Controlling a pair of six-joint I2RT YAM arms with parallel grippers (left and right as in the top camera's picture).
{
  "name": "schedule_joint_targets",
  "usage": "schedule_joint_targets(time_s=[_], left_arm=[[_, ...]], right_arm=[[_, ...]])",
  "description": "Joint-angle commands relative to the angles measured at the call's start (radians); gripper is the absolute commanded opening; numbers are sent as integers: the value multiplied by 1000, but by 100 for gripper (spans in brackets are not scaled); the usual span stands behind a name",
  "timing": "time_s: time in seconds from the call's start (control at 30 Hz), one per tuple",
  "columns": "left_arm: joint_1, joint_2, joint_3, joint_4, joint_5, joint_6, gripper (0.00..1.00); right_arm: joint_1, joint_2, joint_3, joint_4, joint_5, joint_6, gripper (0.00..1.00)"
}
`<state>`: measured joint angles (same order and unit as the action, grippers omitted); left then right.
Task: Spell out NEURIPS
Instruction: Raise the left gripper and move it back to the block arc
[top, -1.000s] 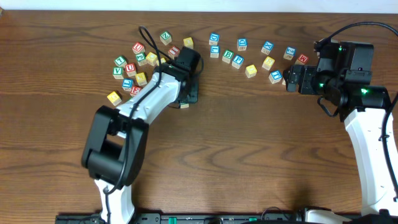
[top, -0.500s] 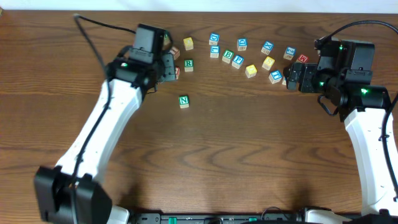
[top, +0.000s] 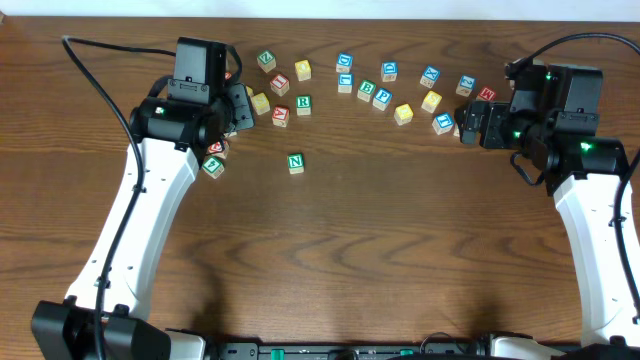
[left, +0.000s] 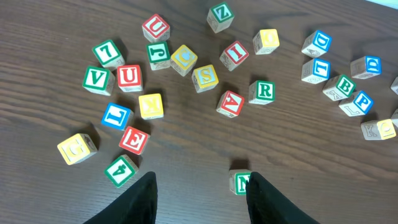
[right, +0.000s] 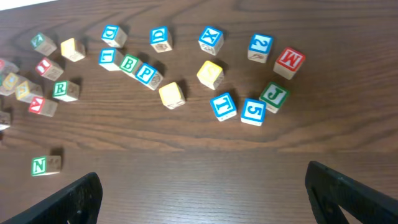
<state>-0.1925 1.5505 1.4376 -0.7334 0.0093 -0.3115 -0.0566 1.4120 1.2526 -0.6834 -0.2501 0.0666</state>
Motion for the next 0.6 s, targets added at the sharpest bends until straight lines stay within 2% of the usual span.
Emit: schedule_joint_targets(time_s=[0.0, 0.27, 0.37, 0.57], left_arm=[[2, -14, 22, -6, -2, -8, 45], [2, -13, 22, 3, -2, -7, 46], [2, -13, 22, 13, -2, -8, 54], [2, -13, 21, 37, -2, -7, 57]], right_arm=[[6, -5, 21, 2, -49, -32, 99], [6, -5, 21, 0, -53, -31, 99], [6, -5, 21, -1, -72, -31, 99], [8, -5, 21, -8, -79, -8, 98]])
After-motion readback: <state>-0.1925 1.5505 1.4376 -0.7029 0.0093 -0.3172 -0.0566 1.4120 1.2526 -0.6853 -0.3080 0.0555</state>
